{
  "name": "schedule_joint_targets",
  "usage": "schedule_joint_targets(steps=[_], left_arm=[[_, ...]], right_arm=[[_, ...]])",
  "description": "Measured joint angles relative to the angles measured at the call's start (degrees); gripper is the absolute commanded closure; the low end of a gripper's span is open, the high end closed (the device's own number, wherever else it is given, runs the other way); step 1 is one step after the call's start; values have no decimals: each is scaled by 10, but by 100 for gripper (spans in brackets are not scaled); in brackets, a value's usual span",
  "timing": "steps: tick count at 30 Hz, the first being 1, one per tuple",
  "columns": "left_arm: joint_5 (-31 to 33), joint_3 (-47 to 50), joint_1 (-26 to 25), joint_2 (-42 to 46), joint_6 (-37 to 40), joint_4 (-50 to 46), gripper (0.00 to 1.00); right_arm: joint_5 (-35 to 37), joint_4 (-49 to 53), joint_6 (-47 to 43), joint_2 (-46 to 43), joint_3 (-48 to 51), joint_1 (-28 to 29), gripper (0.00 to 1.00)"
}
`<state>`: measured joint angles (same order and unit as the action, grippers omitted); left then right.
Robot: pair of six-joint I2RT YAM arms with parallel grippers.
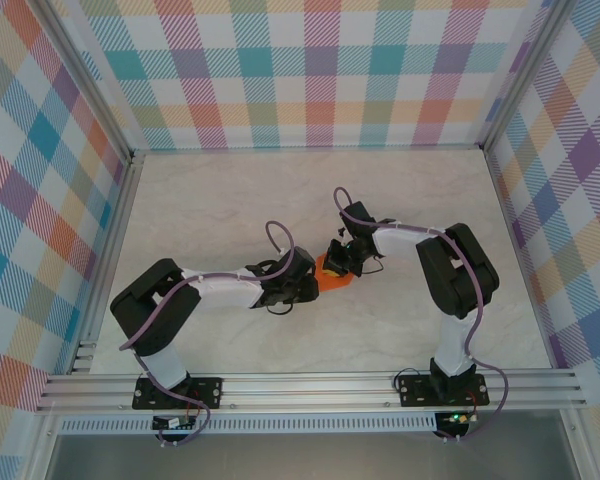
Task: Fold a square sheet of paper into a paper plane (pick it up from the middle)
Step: Fourth fold the wing at the center of the table.
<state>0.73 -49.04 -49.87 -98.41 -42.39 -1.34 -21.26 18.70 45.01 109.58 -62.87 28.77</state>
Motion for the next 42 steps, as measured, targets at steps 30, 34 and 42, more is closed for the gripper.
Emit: schedule_joint_targets(steps=[30,34,42], left_arm=[[-83,35,24,19,-72,117,72],[-65,36,24,16,-74,116,72],[-42,40,24,1,-76,111,73]], right_arm=[[0,4,0,2,-3,0,98],[0,4,0,2,-3,0,98],[0,4,0,2,-3,0,98]])
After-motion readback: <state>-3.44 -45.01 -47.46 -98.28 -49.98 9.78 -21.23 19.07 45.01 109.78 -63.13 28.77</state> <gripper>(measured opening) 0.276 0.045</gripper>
